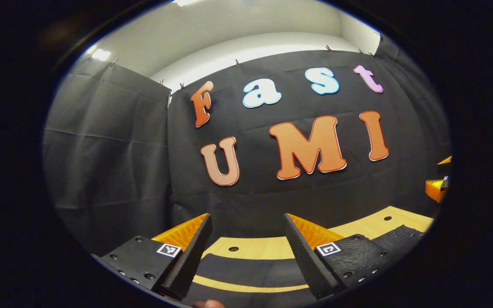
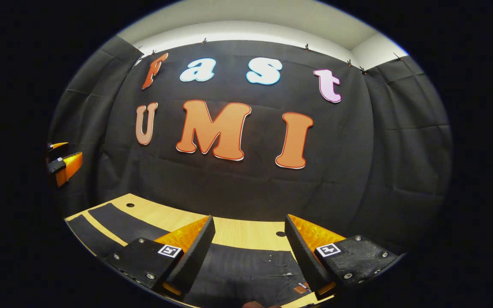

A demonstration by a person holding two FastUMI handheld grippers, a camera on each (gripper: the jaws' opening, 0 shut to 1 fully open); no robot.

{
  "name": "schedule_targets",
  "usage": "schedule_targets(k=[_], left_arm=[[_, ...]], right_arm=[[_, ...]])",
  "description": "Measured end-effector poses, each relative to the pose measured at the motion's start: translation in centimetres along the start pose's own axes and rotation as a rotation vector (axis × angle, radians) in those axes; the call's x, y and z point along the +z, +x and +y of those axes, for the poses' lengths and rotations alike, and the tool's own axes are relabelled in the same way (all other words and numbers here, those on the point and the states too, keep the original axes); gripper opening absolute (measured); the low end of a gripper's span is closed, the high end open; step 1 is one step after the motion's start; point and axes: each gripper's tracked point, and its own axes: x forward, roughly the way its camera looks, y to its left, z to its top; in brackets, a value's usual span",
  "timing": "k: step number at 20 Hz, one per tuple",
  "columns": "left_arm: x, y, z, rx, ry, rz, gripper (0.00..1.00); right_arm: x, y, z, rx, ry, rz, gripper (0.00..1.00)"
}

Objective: Grasp the waist and the cuffs of the jeans and fold them to make the two legs overlap; first hold the waist and fold one-third of the jeans toward the cuffs, then hold the cuffs and fold the remaining one-third in the same direction to finish folding.

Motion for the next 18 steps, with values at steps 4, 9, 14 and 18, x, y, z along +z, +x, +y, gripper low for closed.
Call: schedule_targets(k=[4, 9, 14, 18], left_arm=[[0.3, 1.5, 3.0, 0.002, -0.019, -0.047, 0.98], [-2.2, 4.3, 8.4, 0.046, -0.078, 0.019, 1.00], [-9.5, 5.9, 13.9, 0.125, -0.134, 0.250, 0.99], [-16.3, 5.0, 17.1, 0.185, -0.203, 0.448, 0.99]], right_arm=[[-0.4, 0.5, 0.6, -0.040, 0.039, 0.035, 0.98], [-2.1, 1.3, -2.5, -0.154, 0.049, 0.105, 0.98], [-6.6, 0.8, -6.4, -0.258, 0.137, 0.282, 0.99], [-12.2, 0.0, -8.7, -0.320, 0.236, 0.470, 0.98]])
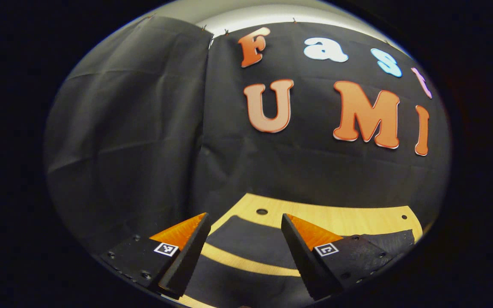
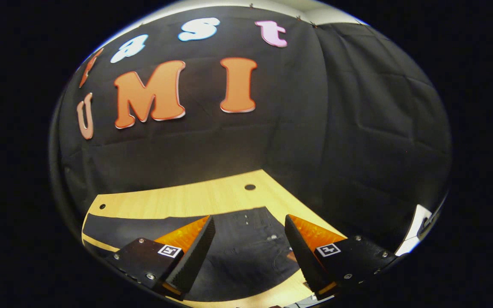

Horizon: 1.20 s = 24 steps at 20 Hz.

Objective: Grasp the waist and the cuffs of the jeans and fold them to make the two legs overlap; first hold the waist and fold one-third of the jeans toward the cuffs, then hold the cuffs and fold the remaining one-third in the same direction to finish folding.

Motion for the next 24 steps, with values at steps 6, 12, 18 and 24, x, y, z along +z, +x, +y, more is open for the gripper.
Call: schedule_targets(k=[6, 12, 18, 24], left_arm=[[-6.2, 2.6, 3.6, 0.069, 0.110, 0.181, 0.98], [-12.8, 2.1, 7.9, 0.140, 0.005, 0.436, 0.99], [-17.9, 2.3, 10.6, 0.220, -0.058, 0.624, 1.00], [-20.8, 1.9, 11.5, 0.266, -0.166, 0.793, 1.00]], right_arm=[[-7.0, 2.2, -3.4, -0.053, 0.113, 0.273, 0.99], [-12.7, 3.9, -5.8, -0.094, 0.219, 0.459, 0.98], [-15.4, 6.2, -8.1, -0.140, 0.296, 0.543, 0.98], [-18.1, 8.4, -10.5, -0.200, 0.369, 0.642, 0.97]])
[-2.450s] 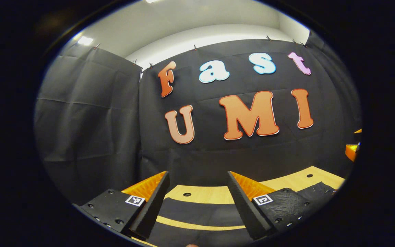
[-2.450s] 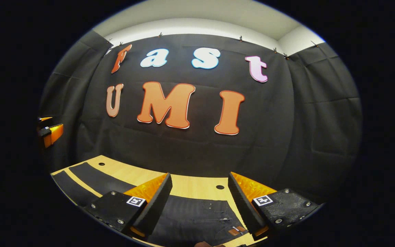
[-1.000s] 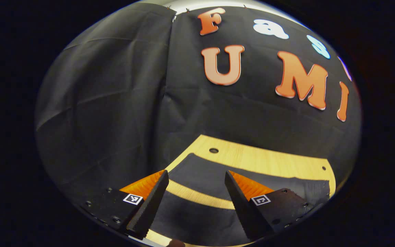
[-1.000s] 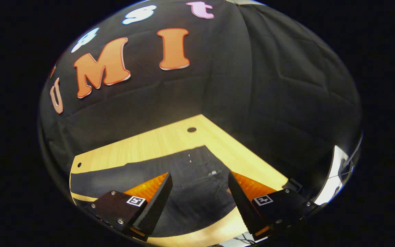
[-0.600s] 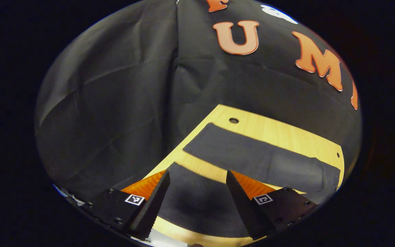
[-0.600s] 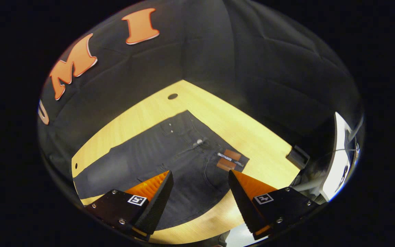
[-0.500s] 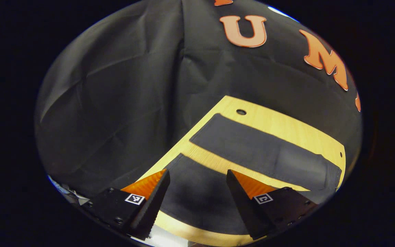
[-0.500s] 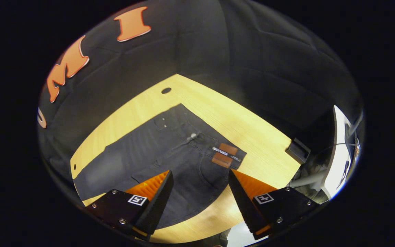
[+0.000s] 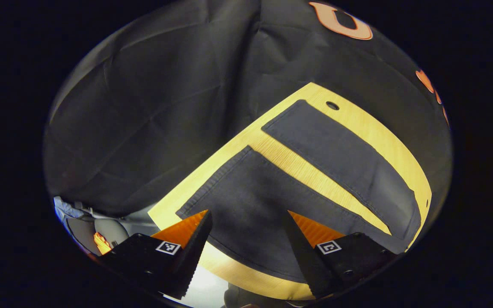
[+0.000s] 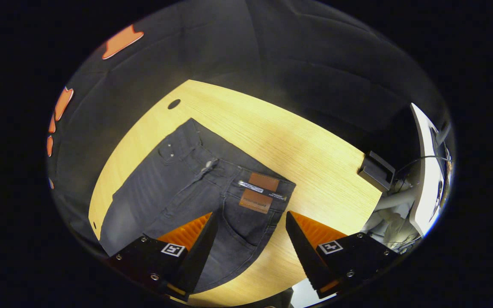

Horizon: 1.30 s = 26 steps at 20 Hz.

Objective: Grasp the waist and the cuffs of the jeans and fold them to make the two legs overlap; first hold the waist and fold one-third of the jeans toward the cuffs, then hold the cuffs and fold the remaining one-third in the same direction to finish folding.

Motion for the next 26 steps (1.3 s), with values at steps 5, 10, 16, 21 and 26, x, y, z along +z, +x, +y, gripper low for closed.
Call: schedule_targets(k=[5, 10, 16, 21, 26], left_arm=[[-1.9, 1.0, 0.7, 0.022, -0.083, 0.152, 0.99], [-2.3, 1.9, 1.4, 0.052, -0.139, 0.251, 0.99], [-1.2, 3.9, 2.0, 0.084, -0.193, 0.334, 0.98], [-1.6, 4.0, 1.9, 0.097, -0.226, 0.347, 0.95], [0.5, 4.8, 1.1, 0.021, -0.208, 0.212, 0.17]], right_arm=[[-1.8, 2.7, -0.3, -0.017, 0.059, 0.096, 0.97], [-1.9, 3.7, -0.3, -0.033, 0.038, 0.127, 0.94], [-2.0, 4.3, -0.4, -0.122, -0.051, 0.141, 0.88], [-2.1, 4.2, 0.0, -0.147, -0.010, 0.153, 0.73], [-2.2, 4.3, 0.6, -0.108, -0.026, 0.133, 0.33]])
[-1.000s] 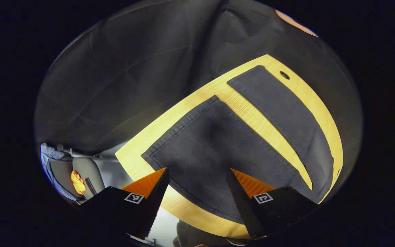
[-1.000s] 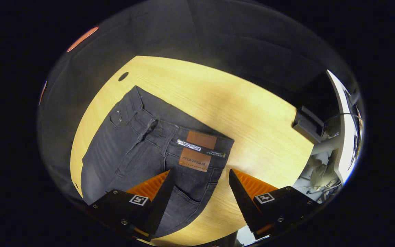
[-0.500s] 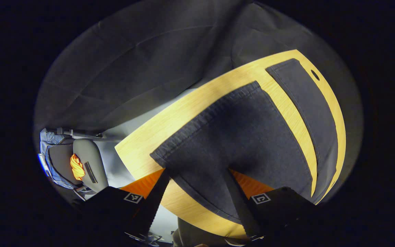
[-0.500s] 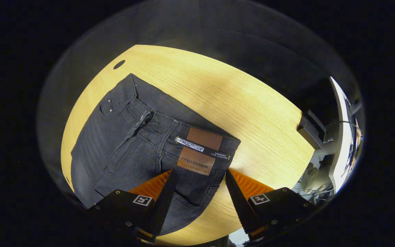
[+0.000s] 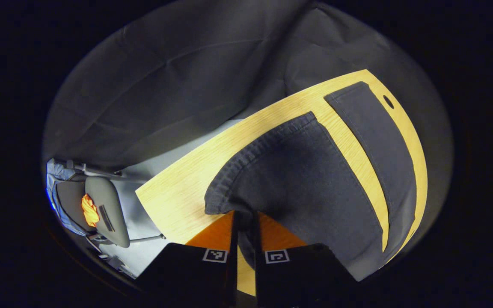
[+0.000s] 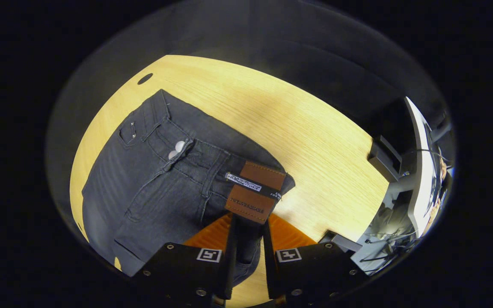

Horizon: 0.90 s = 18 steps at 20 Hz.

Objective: Grasp the waist and the cuffs of the jeans and fold them to make the two legs overlap; first hold the waist and fold one-third of the jeans toward the cuffs, then hold the cuffs and fold the remaining one-third in the same direction to finish folding.

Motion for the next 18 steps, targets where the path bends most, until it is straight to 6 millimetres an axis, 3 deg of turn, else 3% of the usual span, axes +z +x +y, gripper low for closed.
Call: schedule_targets(k=[1, 2, 3, 8, 12, 18], left_arm=[[-0.1, 0.0, -0.3, -0.039, -0.004, 0.004, 0.10], [-0.1, -0.2, -0.2, -0.075, 0.009, -0.004, 0.03], [-0.2, -0.4, -0.3, -0.110, -0.011, 0.000, 0.03], [1.2, -3.2, -0.9, -0.251, -0.055, -0.063, 0.03], [2.8, -7.2, -4.0, -0.396, -0.093, -0.107, 0.03], [6.3, -10.6, -7.9, -0.513, -0.022, -0.145, 0.03]], right_arm=[[-0.4, -0.1, 0.3, 0.051, 0.049, 0.014, 0.33], [0.0, -0.1, 0.7, 0.096, 0.135, 0.034, 0.22], [0.0, 0.4, 1.2, 0.146, 0.205, 0.061, 0.11], [1.0, -2.3, 1.7, 0.327, 0.341, 0.007, 0.11], [2.2, -5.2, 3.8, 0.443, 0.446, -0.030, 0.11], [3.7, -9.2, 6.7, 0.526, 0.471, -0.078, 0.11]])
